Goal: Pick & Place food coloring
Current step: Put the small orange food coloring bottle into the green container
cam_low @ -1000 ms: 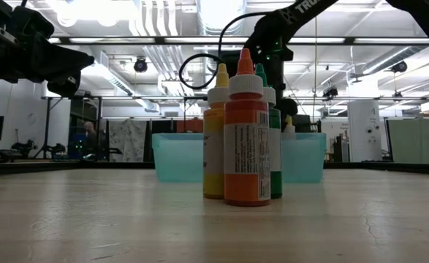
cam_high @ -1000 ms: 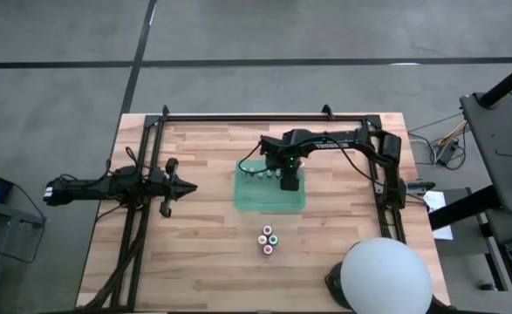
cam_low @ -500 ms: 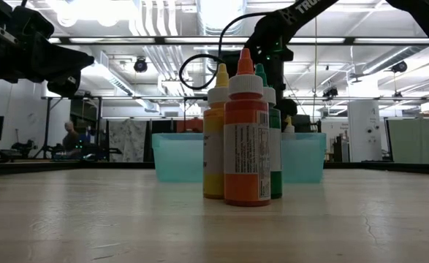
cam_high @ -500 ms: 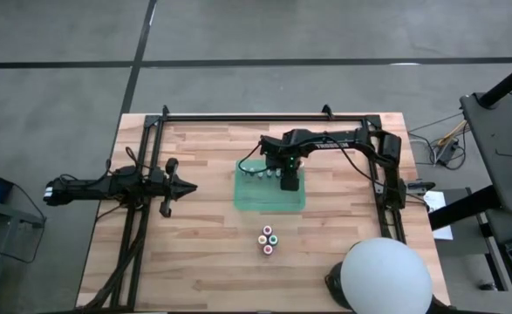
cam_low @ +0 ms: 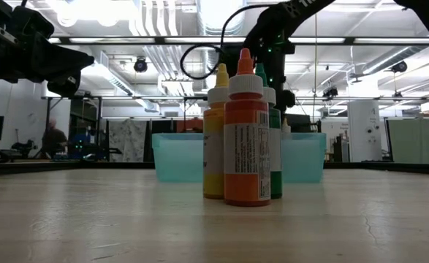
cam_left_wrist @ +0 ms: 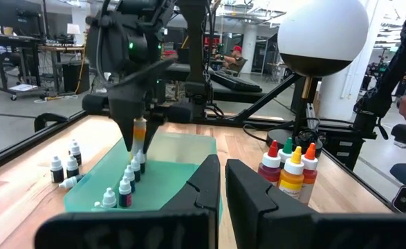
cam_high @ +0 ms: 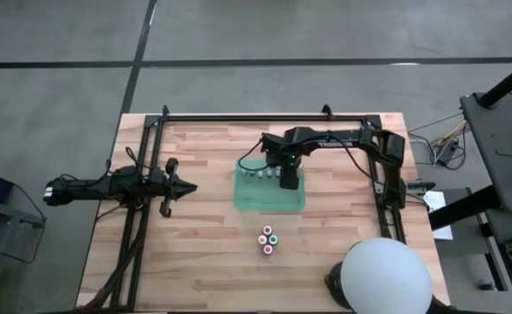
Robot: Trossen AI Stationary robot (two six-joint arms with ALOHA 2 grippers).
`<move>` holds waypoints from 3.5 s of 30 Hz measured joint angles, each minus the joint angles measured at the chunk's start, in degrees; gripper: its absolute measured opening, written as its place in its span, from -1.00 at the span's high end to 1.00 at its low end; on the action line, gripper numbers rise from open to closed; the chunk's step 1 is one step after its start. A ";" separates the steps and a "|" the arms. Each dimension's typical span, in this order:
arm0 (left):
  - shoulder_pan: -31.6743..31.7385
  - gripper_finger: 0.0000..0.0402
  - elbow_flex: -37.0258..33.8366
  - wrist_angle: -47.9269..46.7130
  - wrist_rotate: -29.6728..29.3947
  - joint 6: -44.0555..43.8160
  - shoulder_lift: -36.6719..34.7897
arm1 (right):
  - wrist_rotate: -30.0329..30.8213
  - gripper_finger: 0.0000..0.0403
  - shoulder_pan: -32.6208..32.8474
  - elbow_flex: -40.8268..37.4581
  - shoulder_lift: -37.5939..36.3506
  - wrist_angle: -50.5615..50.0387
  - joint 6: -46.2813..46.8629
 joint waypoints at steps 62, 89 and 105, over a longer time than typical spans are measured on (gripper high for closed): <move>0.00 1.00 -0.01 0.01 0.00 -0.01 -0.02 | -4.47 0.31 -13.09 8.41 -6.08 0.53 24.64; 0.03 1.00 -0.01 0.00 0.00 -0.01 0.00 | -0.87 0.21 -15.77 5.26 -6.08 0.33 73.74; -0.02 1.00 -0.01 0.01 0.01 0.00 0.00 | 4.66 0.17 -15.23 2.18 -6.08 0.56 95.97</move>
